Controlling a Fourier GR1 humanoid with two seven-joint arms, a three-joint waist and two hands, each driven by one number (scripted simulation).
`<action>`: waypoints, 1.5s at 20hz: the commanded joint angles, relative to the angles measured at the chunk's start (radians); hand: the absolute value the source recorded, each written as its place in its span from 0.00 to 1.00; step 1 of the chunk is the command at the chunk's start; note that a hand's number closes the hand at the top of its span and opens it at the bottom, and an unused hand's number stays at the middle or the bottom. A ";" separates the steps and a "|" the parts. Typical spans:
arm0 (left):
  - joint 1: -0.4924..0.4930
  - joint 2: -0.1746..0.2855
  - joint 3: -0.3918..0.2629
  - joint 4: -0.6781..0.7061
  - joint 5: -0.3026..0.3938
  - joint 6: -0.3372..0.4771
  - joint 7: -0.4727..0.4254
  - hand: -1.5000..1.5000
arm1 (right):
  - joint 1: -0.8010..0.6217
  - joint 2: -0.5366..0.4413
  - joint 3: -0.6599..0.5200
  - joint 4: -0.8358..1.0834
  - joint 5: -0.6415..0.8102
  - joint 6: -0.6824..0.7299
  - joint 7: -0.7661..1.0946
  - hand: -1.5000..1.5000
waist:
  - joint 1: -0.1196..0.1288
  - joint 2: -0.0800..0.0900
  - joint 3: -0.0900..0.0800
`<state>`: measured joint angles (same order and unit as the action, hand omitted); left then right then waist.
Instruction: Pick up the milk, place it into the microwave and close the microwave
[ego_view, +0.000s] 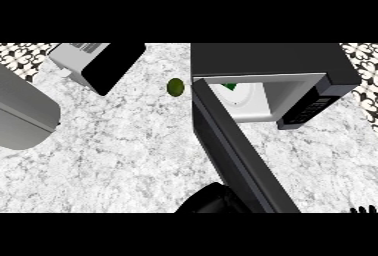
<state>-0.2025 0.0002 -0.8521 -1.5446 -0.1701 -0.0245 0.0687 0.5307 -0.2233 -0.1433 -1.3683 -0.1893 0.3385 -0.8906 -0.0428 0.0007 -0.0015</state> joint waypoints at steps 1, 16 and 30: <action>-0.087 0.000 -0.152 0.107 0.077 0.135 0.047 1.00 | 0.051 -0.011 0.047 -0.092 -0.027 0.126 -0.075 0.00 | -0.028 0.002 0.001; -0.289 0.000 -0.157 0.254 0.406 0.445 -0.119 0.00 | 0.062 -0.098 0.123 -0.391 -0.142 0.093 0.072 0.00 | -0.132 0.027 -0.006; -0.501 0.000 0.004 0.404 0.634 0.606 -0.229 1.00 | 0.106 -0.200 0.163 -0.534 -0.236 0.143 0.175 0.00 | -0.238 0.056 -0.005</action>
<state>-0.6475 0.0033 -0.8919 -1.1720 0.3989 0.5632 -0.1269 0.6321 -0.3962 0.0123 -1.8800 -0.4067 0.4230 -0.7056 -0.2504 0.0465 -0.0065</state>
